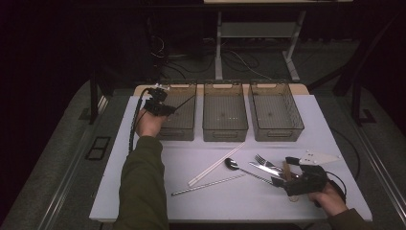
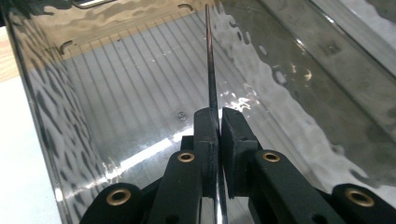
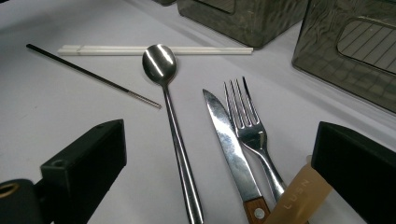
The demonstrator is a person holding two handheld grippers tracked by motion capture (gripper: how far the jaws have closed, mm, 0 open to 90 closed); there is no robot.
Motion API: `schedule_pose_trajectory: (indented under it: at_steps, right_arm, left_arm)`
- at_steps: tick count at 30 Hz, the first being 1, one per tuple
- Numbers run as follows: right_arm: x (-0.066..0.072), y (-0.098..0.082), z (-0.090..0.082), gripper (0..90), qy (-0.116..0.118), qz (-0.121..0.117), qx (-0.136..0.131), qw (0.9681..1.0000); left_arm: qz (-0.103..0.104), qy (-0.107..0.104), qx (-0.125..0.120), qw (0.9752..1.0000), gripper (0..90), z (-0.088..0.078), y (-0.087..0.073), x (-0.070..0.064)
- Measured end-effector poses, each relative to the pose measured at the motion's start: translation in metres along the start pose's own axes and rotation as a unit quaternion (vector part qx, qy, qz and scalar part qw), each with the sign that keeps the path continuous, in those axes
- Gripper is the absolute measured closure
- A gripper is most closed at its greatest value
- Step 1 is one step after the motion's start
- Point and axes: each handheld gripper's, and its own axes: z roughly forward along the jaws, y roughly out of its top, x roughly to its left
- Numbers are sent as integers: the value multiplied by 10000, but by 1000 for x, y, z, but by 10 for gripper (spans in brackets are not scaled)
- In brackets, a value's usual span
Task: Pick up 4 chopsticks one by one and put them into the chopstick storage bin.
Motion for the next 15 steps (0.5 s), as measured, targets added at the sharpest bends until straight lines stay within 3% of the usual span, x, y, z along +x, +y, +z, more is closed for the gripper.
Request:
schedule_pose_trajectory:
  at_steps: [3,7,15]
  right_arm:
    - [0,0,0,32,0,1,-1,10000]
    - [0,0,0,32,3,16,11,10000]
    - [0,0,1,32,-11,19,26,10000]
  left_arm:
    - [87,122,-118,9998,678,-3,0,-1]
    - [167,136,-222,9995,587,-9,1,-2]
    - [429,-218,-517,9975,480,-29,3,-9]
